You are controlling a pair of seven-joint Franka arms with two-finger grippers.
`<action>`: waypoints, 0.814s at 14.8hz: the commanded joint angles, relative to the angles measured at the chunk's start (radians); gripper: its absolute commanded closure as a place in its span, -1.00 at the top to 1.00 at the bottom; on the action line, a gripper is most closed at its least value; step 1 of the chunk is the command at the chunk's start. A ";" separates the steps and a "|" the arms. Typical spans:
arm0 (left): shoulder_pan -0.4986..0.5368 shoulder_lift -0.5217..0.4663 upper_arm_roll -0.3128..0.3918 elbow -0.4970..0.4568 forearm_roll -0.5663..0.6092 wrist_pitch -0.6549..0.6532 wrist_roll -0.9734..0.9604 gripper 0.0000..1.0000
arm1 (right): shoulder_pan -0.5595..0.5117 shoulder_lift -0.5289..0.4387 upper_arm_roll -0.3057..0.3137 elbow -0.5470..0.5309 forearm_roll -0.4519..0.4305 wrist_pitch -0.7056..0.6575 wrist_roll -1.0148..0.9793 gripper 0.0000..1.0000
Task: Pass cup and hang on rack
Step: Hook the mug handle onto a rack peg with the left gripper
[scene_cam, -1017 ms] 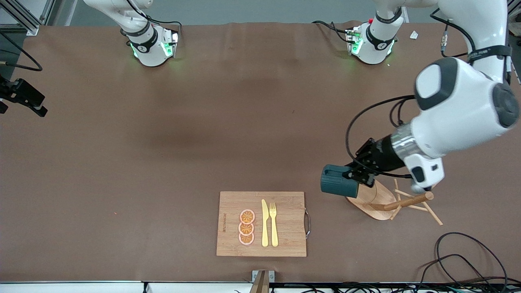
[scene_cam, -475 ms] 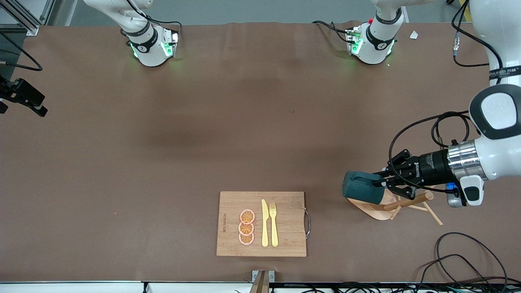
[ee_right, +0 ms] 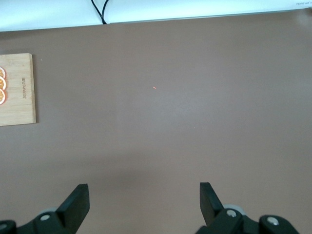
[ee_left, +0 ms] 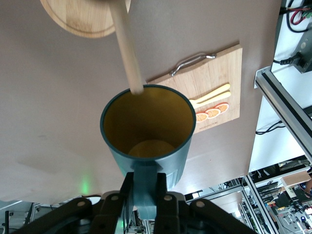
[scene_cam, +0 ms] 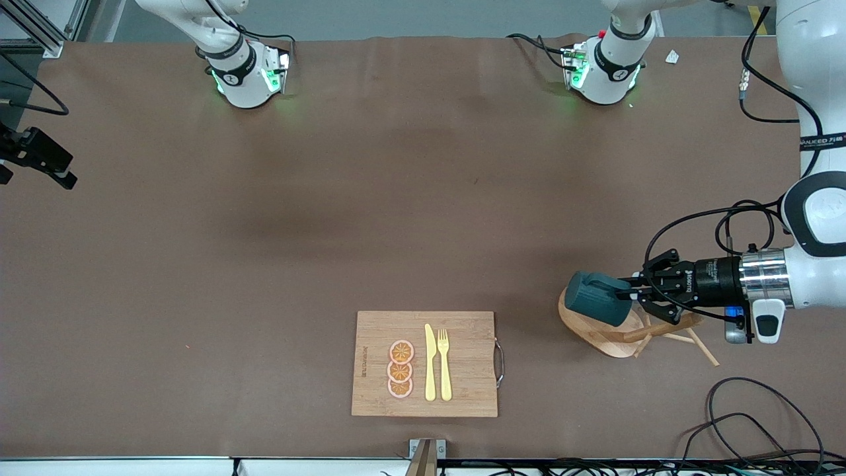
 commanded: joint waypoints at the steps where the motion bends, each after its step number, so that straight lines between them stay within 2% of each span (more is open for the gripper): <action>1: 0.061 0.027 -0.010 0.005 -0.056 -0.039 0.040 -1.00 | -0.013 -0.009 0.005 -0.003 0.011 -0.046 -0.014 1.00; 5: 0.082 0.033 -0.008 0.007 -0.102 -0.039 0.034 -1.00 | -0.015 -0.009 0.005 -0.002 0.014 -0.074 -0.015 1.00; 8: 0.113 0.042 -0.007 0.007 -0.108 -0.039 0.031 -1.00 | -0.018 -0.009 0.002 -0.002 0.056 -0.074 -0.027 1.00; 12: 0.138 0.051 -0.007 0.007 -0.108 -0.039 0.035 -1.00 | -0.023 -0.009 0.002 -0.002 0.062 -0.074 -0.049 1.00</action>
